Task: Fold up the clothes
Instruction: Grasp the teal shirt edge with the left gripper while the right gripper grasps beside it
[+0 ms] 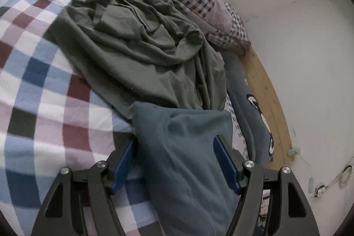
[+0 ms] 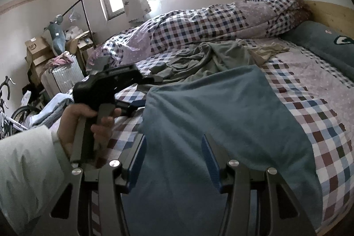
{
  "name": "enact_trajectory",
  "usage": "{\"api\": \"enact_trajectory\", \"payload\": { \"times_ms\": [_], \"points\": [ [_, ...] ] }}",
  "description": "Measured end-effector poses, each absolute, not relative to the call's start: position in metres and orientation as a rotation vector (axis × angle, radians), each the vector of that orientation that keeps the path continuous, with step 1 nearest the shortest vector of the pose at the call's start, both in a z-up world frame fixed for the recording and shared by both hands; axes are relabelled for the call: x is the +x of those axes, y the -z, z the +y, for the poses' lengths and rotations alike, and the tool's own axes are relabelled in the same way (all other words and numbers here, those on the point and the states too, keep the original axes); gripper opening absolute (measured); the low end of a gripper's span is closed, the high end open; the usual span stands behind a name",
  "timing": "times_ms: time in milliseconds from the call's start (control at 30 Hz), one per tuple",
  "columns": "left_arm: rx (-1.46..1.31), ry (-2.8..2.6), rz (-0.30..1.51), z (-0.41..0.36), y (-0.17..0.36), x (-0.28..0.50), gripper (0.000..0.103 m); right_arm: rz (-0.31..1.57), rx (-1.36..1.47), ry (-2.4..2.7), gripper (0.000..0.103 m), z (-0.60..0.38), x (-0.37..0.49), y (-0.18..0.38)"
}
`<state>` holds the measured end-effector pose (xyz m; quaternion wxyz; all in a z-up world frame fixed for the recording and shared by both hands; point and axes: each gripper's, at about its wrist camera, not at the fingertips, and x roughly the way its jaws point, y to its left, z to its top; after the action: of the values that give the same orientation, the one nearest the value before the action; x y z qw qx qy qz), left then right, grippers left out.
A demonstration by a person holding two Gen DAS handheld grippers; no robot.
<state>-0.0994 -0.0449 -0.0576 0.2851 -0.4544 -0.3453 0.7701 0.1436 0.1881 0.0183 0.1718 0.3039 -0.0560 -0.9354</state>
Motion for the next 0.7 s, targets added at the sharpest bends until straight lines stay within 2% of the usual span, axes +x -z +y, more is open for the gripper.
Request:
{"api": "enact_trajectory", "payload": {
  "times_ms": [233,300,400,467,567,700],
  "points": [
    [-1.229,-2.083,-0.827,-0.026,0.058,-0.104,0.074,-0.080,0.893,2.649,0.055,0.178,0.146,-0.010],
    [-1.221,-2.075,-0.849,-0.028,0.058,-0.104,0.067,-0.051,0.894,2.646,0.055,0.173,0.148,-0.008],
    [-1.233,-2.071,-0.878,-0.035,0.060,-0.104,0.048,0.006,0.885,2.640,0.055,0.162,0.152,-0.006],
    [-1.242,-2.082,-0.878,-0.038,0.061,-0.104,0.026,0.047,0.878,2.637,0.055,0.154,0.156,-0.004],
    [-1.229,-2.083,-0.872,-0.042,0.057,-0.102,0.016,0.121,0.864,2.637,0.055,0.142,0.160,0.000],
    [-1.184,-2.081,-0.840,-0.039,0.036,-0.094,0.014,0.250,0.831,2.660,0.055,0.124,0.167,0.005]
  ]
}}
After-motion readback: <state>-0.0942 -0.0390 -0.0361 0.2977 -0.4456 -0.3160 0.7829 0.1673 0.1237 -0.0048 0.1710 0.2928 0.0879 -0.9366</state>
